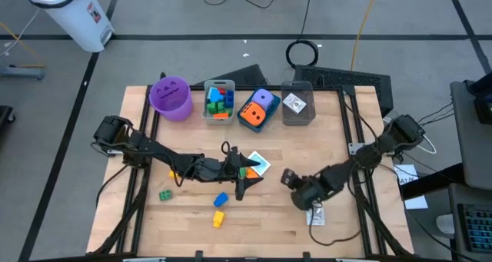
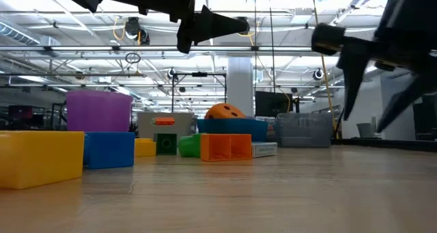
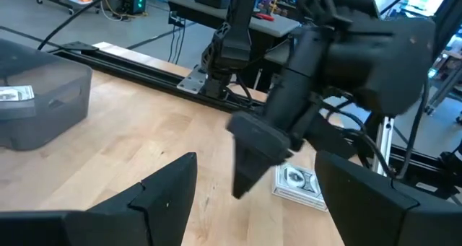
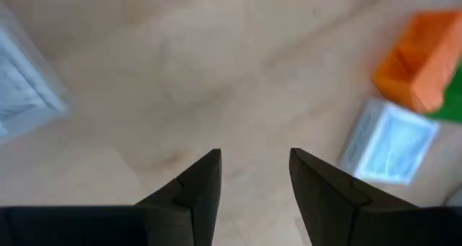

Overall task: Pick & Place Toys
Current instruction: Put the black and white deck of cards into the black bin

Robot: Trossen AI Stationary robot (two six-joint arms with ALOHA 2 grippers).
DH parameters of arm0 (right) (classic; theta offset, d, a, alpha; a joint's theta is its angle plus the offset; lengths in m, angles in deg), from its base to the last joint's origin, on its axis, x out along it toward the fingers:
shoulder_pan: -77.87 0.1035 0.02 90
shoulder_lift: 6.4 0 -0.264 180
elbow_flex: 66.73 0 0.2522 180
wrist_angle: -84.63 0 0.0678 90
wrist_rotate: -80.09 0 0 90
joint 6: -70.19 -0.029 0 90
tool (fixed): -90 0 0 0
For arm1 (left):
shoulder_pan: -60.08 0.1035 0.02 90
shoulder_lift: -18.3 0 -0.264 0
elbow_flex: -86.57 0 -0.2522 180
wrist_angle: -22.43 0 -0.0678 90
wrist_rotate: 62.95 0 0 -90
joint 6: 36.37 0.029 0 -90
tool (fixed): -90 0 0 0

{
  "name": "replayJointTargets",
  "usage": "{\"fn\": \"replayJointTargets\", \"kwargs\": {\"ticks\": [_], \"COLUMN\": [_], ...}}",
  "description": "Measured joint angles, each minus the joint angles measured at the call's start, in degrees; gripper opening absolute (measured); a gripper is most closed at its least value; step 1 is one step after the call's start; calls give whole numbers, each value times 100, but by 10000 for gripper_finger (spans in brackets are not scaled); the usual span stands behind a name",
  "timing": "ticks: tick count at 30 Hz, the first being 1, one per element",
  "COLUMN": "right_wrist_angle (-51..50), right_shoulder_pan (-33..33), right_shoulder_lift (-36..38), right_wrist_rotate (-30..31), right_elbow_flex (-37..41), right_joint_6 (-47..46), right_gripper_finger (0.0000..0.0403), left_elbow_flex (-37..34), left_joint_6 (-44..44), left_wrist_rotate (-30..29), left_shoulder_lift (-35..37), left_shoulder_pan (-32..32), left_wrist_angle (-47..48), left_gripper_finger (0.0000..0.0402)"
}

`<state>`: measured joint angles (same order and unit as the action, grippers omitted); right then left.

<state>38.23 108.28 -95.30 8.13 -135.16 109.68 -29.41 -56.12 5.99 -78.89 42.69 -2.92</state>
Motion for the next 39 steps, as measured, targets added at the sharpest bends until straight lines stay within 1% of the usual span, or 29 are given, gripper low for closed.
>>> {"fn": "replayJointTargets", "kwargs": {"ticks": [4,9,14,16,21,25,28,32,35,39], "right_wrist_angle": [-15,33,-22,-32,-38,-47,-67,-78,-84,13], "right_shoulder_pan": [-140,160,592,811,1122,1135,1135,1131,1133,1174], "right_shoulder_lift": [294,929,1446,1551,1581,1558,1558,1558,1558,1558], "right_wrist_rotate": [-131,-255,-1051,-1109,-781,-1050,-1082,-1089,-1235,-1227], "right_elbow_flex": [0,0,0,0,0,0,0,-2,-2,-2], "right_joint_6": [195,339,441,427,-441,-894,-1198,-1394,-1343,-1229], "right_gripper_finger": [155,155,156,161,185,210,230,254,270,287], "left_elbow_flex": [0,2,0,2,2,0,2,0,0,1], "left_joint_6": [95,355,463,463,461,461,459,457,455,422], "left_wrist_rotate": [3,3,7,7,7,13,18,18,17,17], "left_shoulder_lift": [0,0,0,0,0,0,0,0,0,0], "left_shoulder_pan": [0,15,102,146,240,304,361,414,451,463], "left_wrist_angle": [2,-4,-2,-4,-2,-9,-7,-9,-11,-11], "left_gripper_finger": [289,289,289,289,289,289,289,289,289,289]}}
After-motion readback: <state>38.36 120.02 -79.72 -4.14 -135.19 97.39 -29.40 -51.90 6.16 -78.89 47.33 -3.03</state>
